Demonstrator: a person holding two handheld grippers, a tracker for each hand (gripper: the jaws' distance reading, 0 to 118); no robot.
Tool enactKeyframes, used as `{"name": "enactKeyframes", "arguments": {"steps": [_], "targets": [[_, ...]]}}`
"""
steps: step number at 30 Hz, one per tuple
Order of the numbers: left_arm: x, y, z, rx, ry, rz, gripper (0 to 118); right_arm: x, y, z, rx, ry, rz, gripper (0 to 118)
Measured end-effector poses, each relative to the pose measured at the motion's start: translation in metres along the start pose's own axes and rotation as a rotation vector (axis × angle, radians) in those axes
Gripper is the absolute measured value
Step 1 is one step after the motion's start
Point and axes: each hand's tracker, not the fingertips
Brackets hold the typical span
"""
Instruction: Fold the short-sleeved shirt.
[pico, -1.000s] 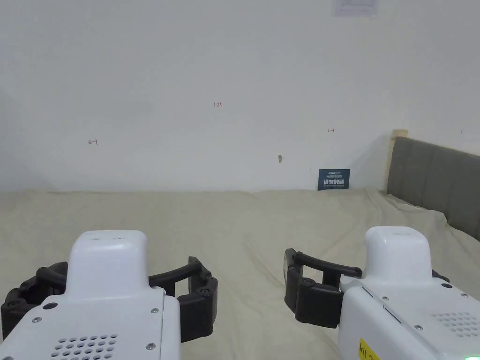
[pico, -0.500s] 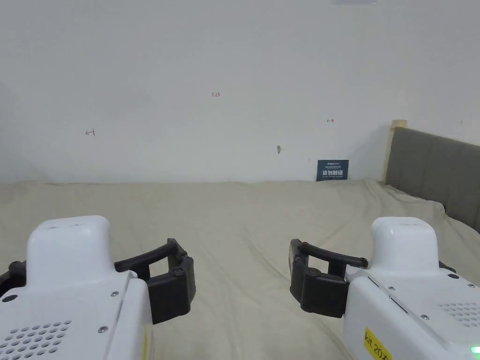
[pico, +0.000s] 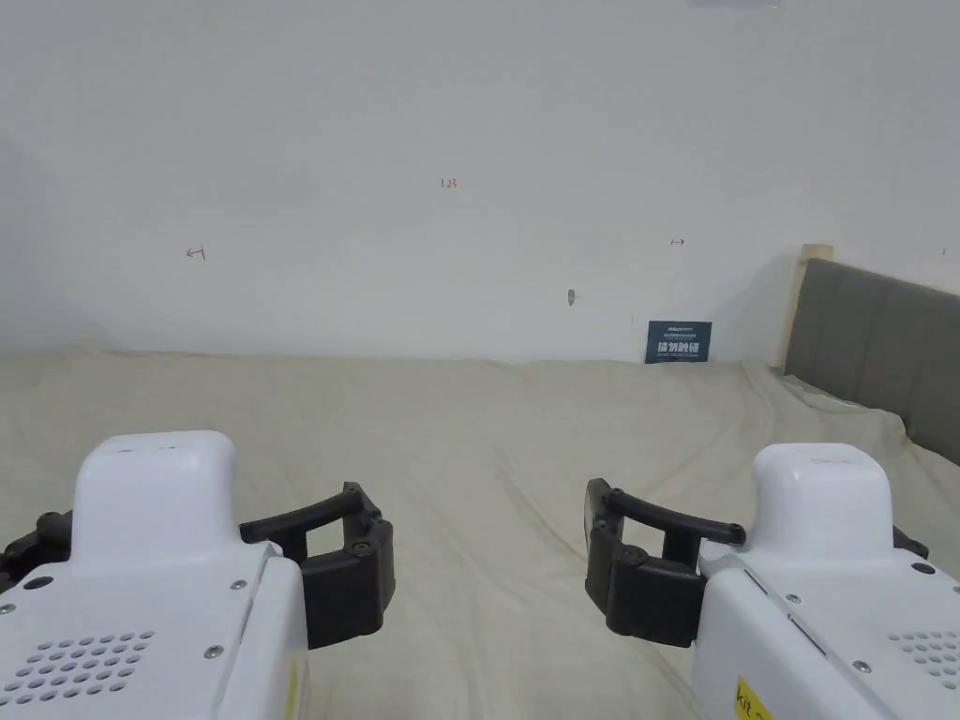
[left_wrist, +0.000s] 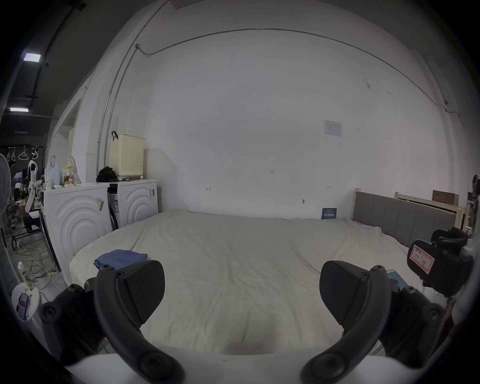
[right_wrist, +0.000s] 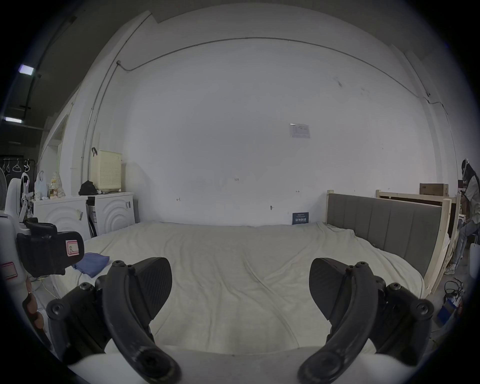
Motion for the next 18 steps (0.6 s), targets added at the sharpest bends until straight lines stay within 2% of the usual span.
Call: {"name": "enactKeyframes", "arguments": {"steps": [5, 11, 18], "targets": [[0.0043, -0.0018, 0.0010, 0.004, -0.004, -0.045, 118, -0.0010, 0.0002, -0.0002, 0.001, -0.043, -0.002, 109], [0.0046, -0.0036, 0.0004, 0.012, -0.002, -0.058, 118, 0.0011, -0.0016, 0.0001, -0.002, -0.053, 0.020, 109], [0.0044, -0.0053, -0.0002, 0.006, -0.003, -0.067, 118, 0.0024, -0.0022, 0.0017, 0.005, -0.041, 0.005, 109]]}}
